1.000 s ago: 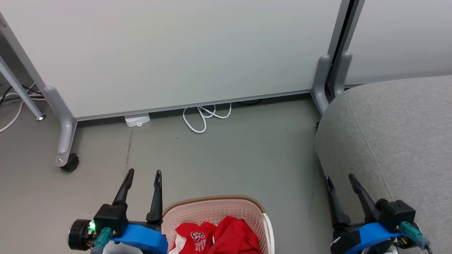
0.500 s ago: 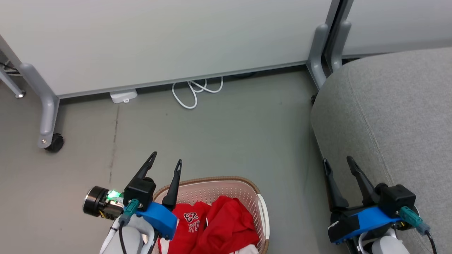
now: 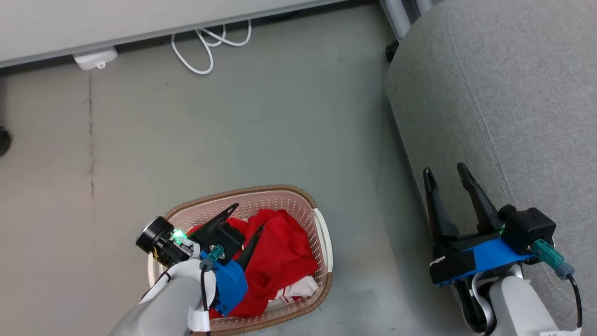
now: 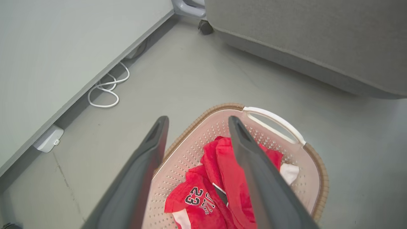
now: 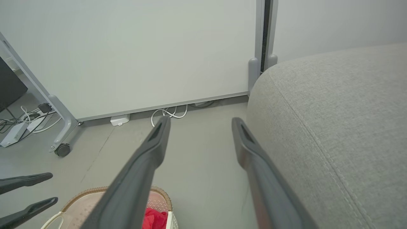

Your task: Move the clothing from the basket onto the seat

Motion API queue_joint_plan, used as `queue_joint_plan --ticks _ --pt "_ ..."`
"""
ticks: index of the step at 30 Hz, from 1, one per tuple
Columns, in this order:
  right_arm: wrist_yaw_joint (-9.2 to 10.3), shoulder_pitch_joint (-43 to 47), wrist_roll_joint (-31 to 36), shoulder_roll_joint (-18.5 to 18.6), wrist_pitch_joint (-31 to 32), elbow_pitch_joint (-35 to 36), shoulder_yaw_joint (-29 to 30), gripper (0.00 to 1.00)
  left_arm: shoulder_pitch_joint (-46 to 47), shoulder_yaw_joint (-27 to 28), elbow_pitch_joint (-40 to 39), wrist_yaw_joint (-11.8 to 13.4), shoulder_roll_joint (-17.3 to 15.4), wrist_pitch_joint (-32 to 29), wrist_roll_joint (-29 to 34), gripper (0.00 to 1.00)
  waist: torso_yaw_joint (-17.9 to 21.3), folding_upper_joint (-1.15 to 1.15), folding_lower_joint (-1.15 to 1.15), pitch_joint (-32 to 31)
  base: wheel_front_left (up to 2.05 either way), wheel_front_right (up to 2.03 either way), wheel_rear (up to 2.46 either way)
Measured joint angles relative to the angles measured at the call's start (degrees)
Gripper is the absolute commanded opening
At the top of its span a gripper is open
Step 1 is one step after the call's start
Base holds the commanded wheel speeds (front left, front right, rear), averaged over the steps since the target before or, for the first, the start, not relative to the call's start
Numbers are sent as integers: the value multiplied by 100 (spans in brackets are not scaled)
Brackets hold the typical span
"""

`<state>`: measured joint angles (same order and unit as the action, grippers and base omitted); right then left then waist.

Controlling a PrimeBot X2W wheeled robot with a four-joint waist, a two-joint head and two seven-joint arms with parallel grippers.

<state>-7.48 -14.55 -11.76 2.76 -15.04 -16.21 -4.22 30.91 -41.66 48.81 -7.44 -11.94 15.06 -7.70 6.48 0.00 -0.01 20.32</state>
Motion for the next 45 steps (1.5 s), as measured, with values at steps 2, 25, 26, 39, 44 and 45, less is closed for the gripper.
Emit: queue_joint_plan --ticks 2,25,26,39,44,45 --pt "0 -77 -3 1 0 25 -3 100 143 -374 294 0 15 0 -209 100 65 0 0 171 0 0 0" --pt "0 -829 124 1 0 386 -22 100 1508 -3047 1805 0 29 -606 -1853 100 281 -1 0 2005 0 0 0" --pt "0 -855 134 1 0 393 -15 100 1535 -3071 1818 0 22 -642 -1870 100 280 -1 0 2075 0 0 0" --pt "0 -990 180 1 0 508 34 100 1880 -3162 1903 0 103 -695 -1894 100 288 0 0 2710 0 0 0" --pt "0 -1000 179 1 0 516 45 100 1890 -3164 1911 0 129 -806 -1837 28 300 0 0 2783 0 0 0" --pt "0 -1010 179 1 0 516 51 100 1890 -3166 1900 0 129 -809 -1822 0 301 0 0 2794 0 0 0"
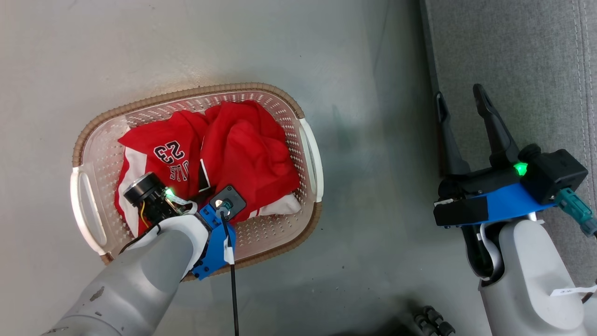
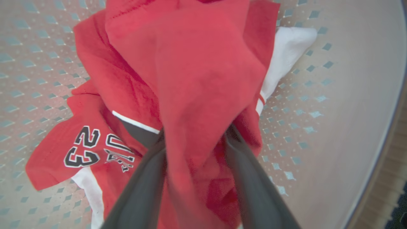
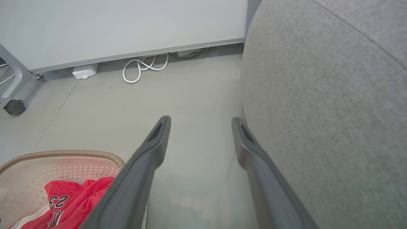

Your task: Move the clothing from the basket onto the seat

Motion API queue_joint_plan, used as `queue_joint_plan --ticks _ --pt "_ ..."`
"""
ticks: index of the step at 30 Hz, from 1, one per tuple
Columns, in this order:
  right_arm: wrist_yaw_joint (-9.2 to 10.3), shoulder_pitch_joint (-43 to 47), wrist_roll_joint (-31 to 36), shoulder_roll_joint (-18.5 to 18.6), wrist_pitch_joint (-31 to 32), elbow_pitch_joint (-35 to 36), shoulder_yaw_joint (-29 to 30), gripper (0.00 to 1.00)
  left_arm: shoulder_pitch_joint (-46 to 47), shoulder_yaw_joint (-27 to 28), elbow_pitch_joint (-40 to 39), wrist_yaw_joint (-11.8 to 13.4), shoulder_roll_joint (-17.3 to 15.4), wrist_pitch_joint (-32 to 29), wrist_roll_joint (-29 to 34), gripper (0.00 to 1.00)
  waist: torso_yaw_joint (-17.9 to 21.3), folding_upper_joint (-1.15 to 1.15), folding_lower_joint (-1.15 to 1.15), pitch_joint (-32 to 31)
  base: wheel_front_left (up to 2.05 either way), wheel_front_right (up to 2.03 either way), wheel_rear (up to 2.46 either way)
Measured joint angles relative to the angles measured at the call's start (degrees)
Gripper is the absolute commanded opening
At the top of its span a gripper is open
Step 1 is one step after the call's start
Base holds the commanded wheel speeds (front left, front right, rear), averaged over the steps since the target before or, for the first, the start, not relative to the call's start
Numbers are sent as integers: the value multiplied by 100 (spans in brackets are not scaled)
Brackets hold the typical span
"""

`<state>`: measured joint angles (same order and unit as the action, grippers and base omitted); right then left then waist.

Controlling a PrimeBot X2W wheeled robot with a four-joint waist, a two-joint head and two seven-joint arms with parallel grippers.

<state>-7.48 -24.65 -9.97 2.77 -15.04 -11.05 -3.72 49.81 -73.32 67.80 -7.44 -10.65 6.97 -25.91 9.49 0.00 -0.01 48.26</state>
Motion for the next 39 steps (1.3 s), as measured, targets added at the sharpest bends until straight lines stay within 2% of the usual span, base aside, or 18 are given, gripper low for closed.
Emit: queue_joint_plan --ticks 12,28,34,39 --pt "0 -12 24 0 0 -48 24 100 -15 -1 -186 0 10 76 19 0 -59 0 0 -57 0 0 0" --pt "0 36 223 0 0 -238 90 100 -125 -1 -813 0 446 714 -36 0 -486 0 1 -597 0 0 0" --pt "0 129 280 -2 0 -339 74 100 -144 -1 -1204 0 517 794 -407 0 -685 0 1 -953 0 0 0" --pt "0 246 293 -1 0 -442 100 100 -115 86 -1911 0 416 802 -589 0 -815 0 1 -1301 0 0 0"
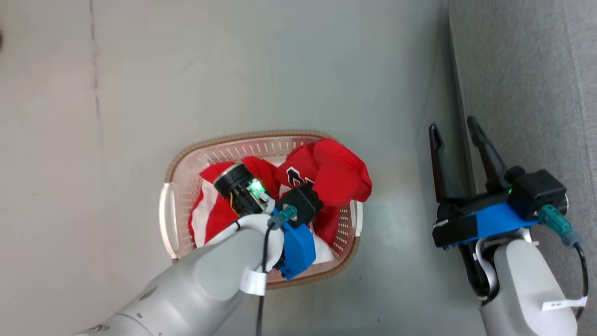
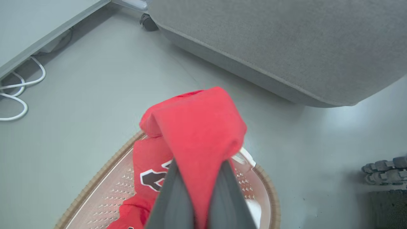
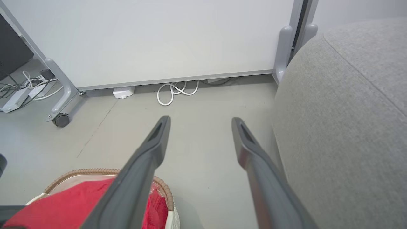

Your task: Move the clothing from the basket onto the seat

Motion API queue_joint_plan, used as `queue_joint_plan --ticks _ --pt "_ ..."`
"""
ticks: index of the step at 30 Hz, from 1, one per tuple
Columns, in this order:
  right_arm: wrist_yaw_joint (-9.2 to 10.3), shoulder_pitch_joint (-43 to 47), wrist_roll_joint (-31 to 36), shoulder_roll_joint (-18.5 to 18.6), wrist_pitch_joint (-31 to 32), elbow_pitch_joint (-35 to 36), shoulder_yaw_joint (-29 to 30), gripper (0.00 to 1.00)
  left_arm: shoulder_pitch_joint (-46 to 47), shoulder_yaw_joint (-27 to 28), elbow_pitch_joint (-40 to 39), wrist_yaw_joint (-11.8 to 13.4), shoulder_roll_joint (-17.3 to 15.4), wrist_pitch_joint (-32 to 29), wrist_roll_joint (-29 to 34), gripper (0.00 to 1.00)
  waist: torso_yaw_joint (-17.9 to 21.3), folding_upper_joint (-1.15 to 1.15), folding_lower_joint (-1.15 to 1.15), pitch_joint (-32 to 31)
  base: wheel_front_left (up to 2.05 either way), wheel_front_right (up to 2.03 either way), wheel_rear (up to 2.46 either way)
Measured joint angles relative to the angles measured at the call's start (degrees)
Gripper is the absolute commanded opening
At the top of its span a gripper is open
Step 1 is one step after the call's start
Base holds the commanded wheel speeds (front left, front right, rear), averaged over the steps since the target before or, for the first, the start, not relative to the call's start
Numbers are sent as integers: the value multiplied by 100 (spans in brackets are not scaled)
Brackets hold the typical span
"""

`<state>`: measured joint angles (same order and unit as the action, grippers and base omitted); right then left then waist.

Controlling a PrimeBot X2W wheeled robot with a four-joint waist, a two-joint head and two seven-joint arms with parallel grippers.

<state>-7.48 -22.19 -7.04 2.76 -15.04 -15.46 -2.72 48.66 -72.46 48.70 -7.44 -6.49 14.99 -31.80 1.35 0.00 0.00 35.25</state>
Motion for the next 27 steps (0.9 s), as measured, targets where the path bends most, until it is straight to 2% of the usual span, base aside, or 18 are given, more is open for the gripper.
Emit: queue_joint_plan --ticks 11,19,27 --pt "0 454 4 -1 0 -201 68 100 -303 1028 -993 -1 -170 0 302 0 -164 0 0 -904 0 0 0" --pt "0 773 -16 0 0 -312 92 100 -521 1761 -1477 0 -90 0 601 0 -210 0 1 -1575 0 0 0" --pt "0 1049 -103 0 0 -400 76 100 -491 2179 -1816 0 24 0 828 0 -245 0 1 -2128 0 0 0"
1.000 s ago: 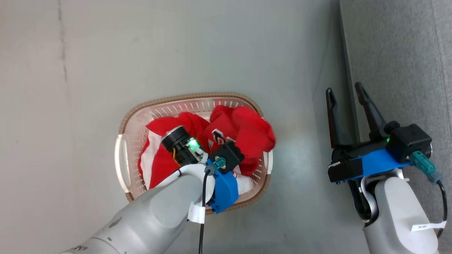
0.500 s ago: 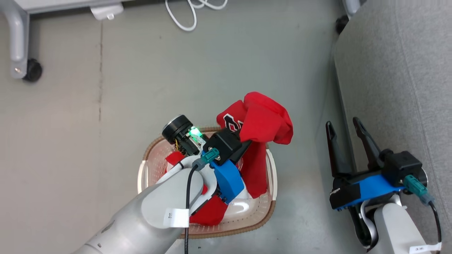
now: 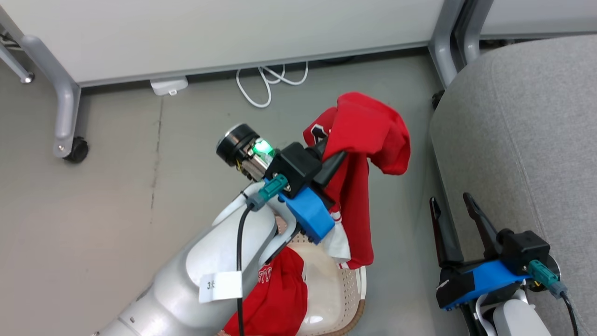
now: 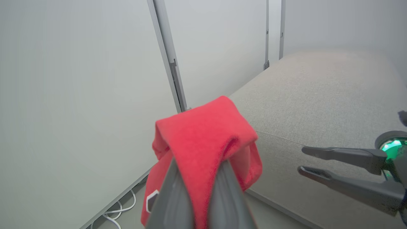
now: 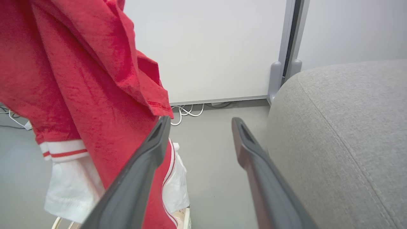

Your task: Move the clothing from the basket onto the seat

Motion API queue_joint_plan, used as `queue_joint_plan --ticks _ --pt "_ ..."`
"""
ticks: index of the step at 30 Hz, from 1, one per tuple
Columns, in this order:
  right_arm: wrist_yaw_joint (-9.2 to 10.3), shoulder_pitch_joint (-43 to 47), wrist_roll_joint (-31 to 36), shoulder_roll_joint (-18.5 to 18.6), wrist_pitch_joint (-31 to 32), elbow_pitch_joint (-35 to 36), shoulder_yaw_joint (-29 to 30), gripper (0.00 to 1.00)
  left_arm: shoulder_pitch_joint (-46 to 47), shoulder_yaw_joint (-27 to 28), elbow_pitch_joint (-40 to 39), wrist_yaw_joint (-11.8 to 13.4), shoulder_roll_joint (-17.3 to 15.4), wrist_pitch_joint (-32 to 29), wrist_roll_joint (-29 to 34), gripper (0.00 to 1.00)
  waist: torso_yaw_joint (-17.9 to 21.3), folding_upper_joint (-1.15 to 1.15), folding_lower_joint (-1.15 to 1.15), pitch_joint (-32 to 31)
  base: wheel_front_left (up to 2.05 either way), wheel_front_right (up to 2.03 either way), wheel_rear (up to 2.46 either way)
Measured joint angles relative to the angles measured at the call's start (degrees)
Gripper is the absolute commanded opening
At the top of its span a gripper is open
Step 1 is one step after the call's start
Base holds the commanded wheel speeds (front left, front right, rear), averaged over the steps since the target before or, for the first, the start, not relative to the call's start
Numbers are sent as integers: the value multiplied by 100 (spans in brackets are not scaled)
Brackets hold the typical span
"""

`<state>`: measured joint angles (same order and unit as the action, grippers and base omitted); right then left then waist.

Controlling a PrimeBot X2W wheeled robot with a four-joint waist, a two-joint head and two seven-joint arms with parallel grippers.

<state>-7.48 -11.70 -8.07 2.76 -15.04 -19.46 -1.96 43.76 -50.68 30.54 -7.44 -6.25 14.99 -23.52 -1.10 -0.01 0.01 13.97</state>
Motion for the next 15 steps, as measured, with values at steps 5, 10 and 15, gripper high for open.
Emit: queue_joint_plan --ticks 5,10,15 --pt "0 159 -69 0 0 -52 -15 100 194 245 -171 0 53 0 33 0 -14 0 0 -292 0 0 0" --pt "0 302 -133 0 0 -108 -29 100 264 347 -242 0 100 0 36 0 -7 0 0 -554 0 0 0" --pt "0 389 -171 0 0 -142 -32 100 304 287 -230 0 109 0 9 0 21 0 0 -743 0 0 0"
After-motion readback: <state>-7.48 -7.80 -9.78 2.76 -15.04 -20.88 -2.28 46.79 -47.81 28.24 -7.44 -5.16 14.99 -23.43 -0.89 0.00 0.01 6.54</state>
